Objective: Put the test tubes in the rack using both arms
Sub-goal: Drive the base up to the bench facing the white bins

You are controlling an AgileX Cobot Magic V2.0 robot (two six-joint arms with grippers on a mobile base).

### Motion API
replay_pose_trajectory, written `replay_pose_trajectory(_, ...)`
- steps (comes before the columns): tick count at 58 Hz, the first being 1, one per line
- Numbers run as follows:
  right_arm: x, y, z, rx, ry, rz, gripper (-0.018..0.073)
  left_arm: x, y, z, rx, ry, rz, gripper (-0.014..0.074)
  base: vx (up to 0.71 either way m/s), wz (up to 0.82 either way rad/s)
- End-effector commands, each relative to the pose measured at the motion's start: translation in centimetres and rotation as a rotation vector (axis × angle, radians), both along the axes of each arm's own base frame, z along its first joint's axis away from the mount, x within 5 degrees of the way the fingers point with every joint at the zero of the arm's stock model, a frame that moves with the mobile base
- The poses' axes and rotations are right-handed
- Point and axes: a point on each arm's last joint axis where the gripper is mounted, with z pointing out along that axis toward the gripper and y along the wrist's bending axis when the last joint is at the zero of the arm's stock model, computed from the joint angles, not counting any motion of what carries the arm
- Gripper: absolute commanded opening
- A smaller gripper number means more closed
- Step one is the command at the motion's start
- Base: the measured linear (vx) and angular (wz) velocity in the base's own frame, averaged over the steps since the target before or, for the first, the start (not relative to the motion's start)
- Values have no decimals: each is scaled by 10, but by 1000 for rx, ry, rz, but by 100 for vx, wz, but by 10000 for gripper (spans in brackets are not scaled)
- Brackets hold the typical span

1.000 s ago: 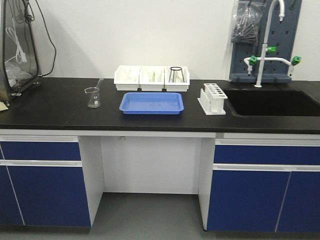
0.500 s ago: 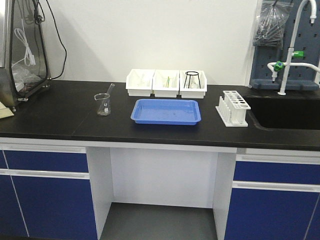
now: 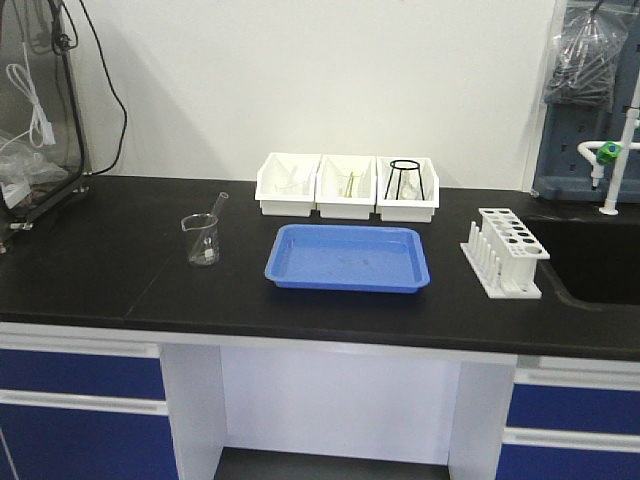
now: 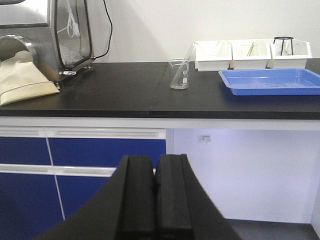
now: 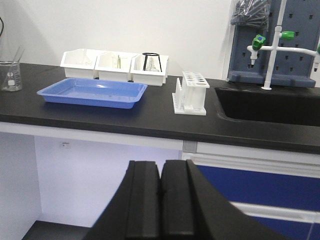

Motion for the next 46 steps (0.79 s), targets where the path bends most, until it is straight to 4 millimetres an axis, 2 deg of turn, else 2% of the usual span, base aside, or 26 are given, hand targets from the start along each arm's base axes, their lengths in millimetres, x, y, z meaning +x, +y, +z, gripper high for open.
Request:
replay_pose_trajectory(1, 0, 1, 4, -14, -80, 4, 11, -2, -1, 17, -10, -122, -8, -4, 40, 1)
replay_pose_trajectory(46, 0, 1, 4, -14, -80, 4, 11, -2, -1, 17, -10, -122, -8, -4, 37, -9)
